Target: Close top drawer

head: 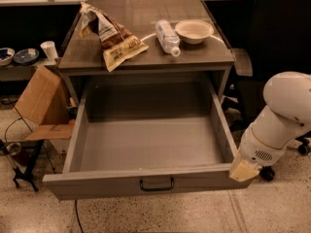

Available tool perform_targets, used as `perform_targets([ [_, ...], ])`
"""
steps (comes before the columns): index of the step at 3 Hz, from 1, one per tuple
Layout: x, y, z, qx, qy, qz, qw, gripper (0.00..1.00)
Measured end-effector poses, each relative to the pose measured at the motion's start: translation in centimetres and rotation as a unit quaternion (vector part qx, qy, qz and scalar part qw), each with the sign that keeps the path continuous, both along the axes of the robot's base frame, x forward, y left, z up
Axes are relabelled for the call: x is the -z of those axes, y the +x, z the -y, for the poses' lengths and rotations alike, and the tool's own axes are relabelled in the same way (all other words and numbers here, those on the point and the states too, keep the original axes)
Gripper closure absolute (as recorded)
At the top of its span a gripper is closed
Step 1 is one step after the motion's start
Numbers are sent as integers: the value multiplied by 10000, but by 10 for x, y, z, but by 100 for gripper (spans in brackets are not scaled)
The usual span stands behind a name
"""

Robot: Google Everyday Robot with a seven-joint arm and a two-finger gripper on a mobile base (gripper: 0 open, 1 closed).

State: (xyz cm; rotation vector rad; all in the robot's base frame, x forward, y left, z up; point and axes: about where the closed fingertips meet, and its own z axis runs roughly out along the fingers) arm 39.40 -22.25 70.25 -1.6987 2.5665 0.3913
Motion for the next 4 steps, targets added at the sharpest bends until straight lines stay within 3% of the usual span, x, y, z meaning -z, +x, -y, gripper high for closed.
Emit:
perform_targets([
  [1, 2, 18, -9, 15, 93, 220, 9997, 100],
  [2, -6, 22, 6, 169, -38, 243, 9996, 100],
  [3, -20, 13, 22, 302, -225, 142, 9992, 100],
  [4, -23, 0, 33, 310, -369, -174, 9987, 100],
])
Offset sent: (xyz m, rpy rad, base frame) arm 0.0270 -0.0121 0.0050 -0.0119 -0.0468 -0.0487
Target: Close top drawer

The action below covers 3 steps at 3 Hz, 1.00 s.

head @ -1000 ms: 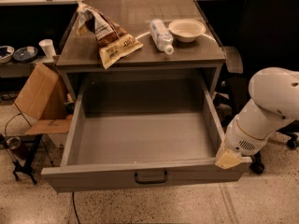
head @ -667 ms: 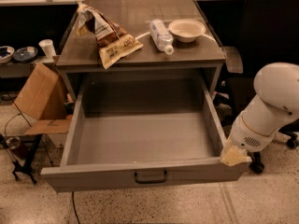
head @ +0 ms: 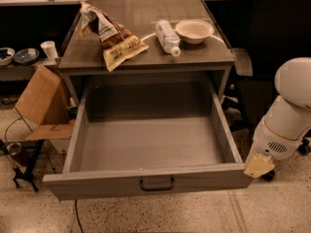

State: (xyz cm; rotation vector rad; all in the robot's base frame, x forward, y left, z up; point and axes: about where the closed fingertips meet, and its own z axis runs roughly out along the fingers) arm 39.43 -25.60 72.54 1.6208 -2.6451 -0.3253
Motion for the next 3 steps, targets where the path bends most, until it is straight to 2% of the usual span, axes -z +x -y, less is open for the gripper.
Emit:
perform_targets([
  [1, 22, -17, -5, -79, 101, -411, 9991, 100],
  [2, 51, -23, -17, -120, 270, -565, 9980, 100],
  [3, 62, -13, -24, -88, 396, -405, 9984, 100],
])
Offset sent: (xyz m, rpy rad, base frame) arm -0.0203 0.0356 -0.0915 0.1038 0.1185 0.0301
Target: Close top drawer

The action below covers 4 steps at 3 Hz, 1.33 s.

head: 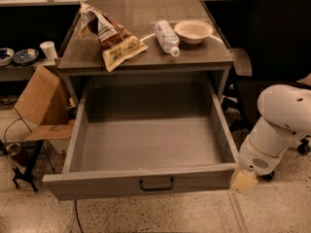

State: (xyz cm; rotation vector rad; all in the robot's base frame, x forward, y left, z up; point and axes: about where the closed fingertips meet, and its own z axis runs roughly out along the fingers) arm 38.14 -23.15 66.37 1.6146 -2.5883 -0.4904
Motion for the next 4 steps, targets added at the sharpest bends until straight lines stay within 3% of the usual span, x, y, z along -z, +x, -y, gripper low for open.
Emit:
perform_targets([
  [1, -1, 0, 0, 0, 0, 0, 10000, 100],
  [2, 0, 8, -5, 2, 60, 144, 9999, 100],
  [3, 1, 29, -19, -47, 223, 444, 9988, 100],
  [4, 1, 28, -17, -48, 224, 446, 9987, 100],
])
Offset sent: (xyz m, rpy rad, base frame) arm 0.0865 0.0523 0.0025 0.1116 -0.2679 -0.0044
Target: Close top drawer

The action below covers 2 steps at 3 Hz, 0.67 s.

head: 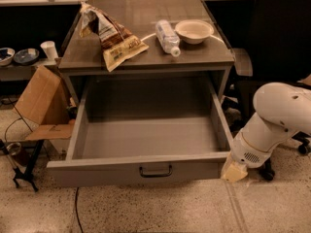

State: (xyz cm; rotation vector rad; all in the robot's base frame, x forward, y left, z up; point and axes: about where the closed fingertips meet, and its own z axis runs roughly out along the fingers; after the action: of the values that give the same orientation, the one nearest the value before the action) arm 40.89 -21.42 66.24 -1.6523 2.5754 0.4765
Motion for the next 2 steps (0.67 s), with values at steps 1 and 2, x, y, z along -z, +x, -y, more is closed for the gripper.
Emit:
perform_targets([
  [1, 1, 27, -16, -161, 245, 339, 9990, 100],
  [2, 0, 57, -38, -386, 489, 663, 9959, 100],
])
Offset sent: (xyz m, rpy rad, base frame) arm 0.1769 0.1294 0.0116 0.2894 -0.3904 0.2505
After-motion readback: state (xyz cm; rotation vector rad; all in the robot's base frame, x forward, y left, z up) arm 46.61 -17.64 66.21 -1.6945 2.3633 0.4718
